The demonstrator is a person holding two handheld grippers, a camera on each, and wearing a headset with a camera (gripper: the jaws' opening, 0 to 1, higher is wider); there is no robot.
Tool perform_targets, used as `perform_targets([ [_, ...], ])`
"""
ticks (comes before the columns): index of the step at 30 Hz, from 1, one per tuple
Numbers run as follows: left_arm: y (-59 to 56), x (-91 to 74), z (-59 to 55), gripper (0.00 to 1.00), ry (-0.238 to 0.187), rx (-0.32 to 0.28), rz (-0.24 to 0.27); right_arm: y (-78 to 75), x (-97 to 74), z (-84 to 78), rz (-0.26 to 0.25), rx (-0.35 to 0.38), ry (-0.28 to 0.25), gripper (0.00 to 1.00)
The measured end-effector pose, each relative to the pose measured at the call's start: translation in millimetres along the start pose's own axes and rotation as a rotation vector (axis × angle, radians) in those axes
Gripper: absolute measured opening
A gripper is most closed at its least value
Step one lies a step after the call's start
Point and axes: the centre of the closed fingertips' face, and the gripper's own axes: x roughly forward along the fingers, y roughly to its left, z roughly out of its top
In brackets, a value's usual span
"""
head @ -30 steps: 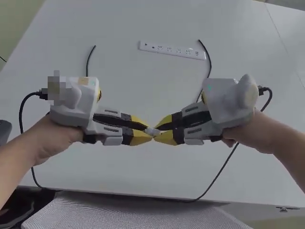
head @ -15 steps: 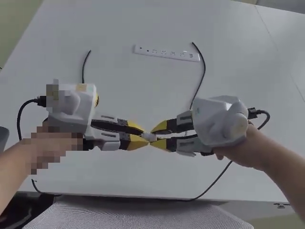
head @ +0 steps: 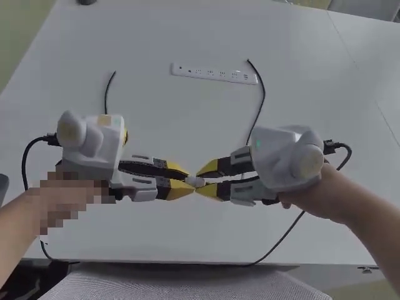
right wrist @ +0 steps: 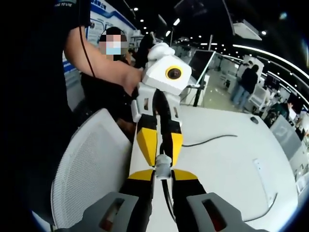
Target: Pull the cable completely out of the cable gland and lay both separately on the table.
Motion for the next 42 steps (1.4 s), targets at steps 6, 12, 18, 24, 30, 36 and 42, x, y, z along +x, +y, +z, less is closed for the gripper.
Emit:
perform_targets([
  [6, 2.2, -3.1, 3.8, 0.15, -0.01, 0.021, 0.007, -4.9, -11.0, -1.1, -0.06, 0.123, -0.035, 0.15],
  [12, 2.0, -5.5, 6.0, 0.15, -0.022, 0.057, 0.018, -17.7, -26.5, -15.8, -0.216, 0.228, -0.043, 0.19],
  [18, 5.7, -5.9, 7.3, 0.15, -0.022, 0.094, 0.032, -27.3, -33.6, -27.0, -0.386, 0.231, 0.007, 0.19],
  [24, 12.8, -3.8, 8.3, 0.15, -0.021, 0.113, 0.059, -24.3, -23.2, -26.8, -0.453, 0.138, 0.065, 0.14],
  [30, 15.6, 0.2, 11.4, 0.15, -0.018, 0.122, 0.064, -31.4, -19.8, -17.8, -0.5, 0.102, 0.062, 0.11],
  [36, 19.0, 0.6, 16.0, 0.15, -0.027, 0.12, 0.07, -32.9, -16.8, -10.9, -0.503, 0.045, 0.068, 0.06],
  [42, 20.4, 1.9, 15.0, 0.15, -0.023, 0.117, 0.075, -31.9, -13.0, -12.2, -0.489, 0.016, 0.088, 0.03],
])
